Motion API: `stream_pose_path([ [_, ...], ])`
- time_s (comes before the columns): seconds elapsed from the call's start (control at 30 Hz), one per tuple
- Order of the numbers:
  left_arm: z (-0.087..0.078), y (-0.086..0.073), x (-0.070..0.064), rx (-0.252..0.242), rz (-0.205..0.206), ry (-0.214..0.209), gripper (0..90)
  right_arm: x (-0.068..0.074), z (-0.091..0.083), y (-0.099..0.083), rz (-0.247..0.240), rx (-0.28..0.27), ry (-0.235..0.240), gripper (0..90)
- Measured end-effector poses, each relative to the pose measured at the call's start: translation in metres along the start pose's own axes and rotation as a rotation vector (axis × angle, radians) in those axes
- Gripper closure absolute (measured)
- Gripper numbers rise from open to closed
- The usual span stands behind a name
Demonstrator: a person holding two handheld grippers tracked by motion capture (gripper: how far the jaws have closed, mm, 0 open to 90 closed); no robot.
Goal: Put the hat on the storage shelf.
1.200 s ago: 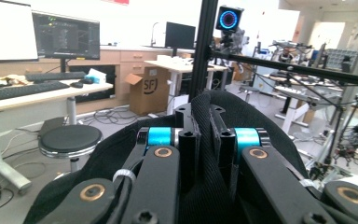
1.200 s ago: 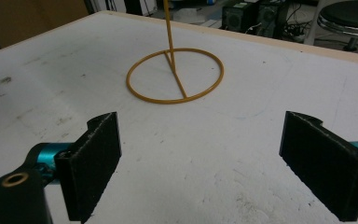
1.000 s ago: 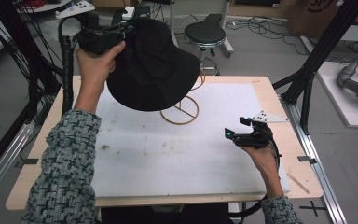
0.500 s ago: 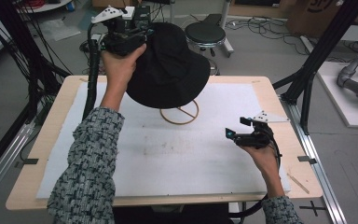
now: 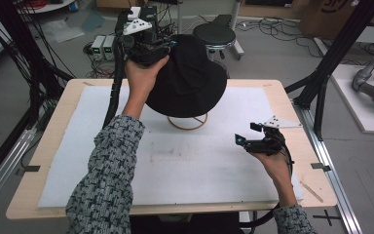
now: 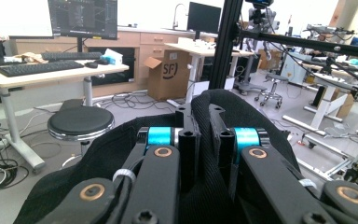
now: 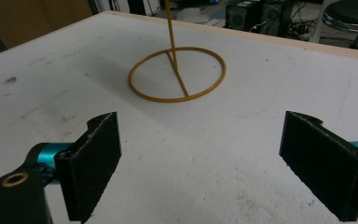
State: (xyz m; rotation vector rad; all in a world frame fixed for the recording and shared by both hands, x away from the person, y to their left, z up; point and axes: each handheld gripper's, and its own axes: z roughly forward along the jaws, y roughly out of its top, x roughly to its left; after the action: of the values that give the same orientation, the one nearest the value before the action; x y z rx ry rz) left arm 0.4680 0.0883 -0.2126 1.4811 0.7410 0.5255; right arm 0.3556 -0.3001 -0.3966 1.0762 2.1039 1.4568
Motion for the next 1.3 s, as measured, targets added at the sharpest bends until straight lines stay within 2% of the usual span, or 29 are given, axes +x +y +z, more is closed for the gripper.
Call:
stream_pose_path([
  [0.4, 0.02, -0.018, -0.004, 0.04, 0.009, 0.015, 84.2, 0.0, 0.001, 0.0, -0.007, 0.004, 0.005, 12.4],
  [0.53, 0.03, -0.027, -0.004, 0.049, -0.003, 0.021, 84.1, -0.001, 0.001, -0.001, 0.006, 0.006, 0.005, 12.4],
  [0.67, 0.036, -0.032, -0.007, 0.065, 0.011, 0.022, 83.4, -0.002, 0.0, -0.002, 0.008, 0.002, 0.004, 12.4],
  [1.03, 0.037, -0.037, -0.007, 0.084, 0.037, 0.033, 73.8, -0.003, 0.0, -0.003, 0.01, 0.006, 0.002, 12.4],
  [1.2, 0.033, -0.035, -0.004, 0.085, 0.044, 0.023, 65.8, -0.004, 0.0, -0.004, 0.013, 0.009, -0.001, 12.4],
  [1.3, 0.029, -0.033, -0.002, 0.082, 0.053, 0.033, 62.7, -0.004, 0.0, -0.004, 0.01, 0.007, 0.001, 12.4],
])
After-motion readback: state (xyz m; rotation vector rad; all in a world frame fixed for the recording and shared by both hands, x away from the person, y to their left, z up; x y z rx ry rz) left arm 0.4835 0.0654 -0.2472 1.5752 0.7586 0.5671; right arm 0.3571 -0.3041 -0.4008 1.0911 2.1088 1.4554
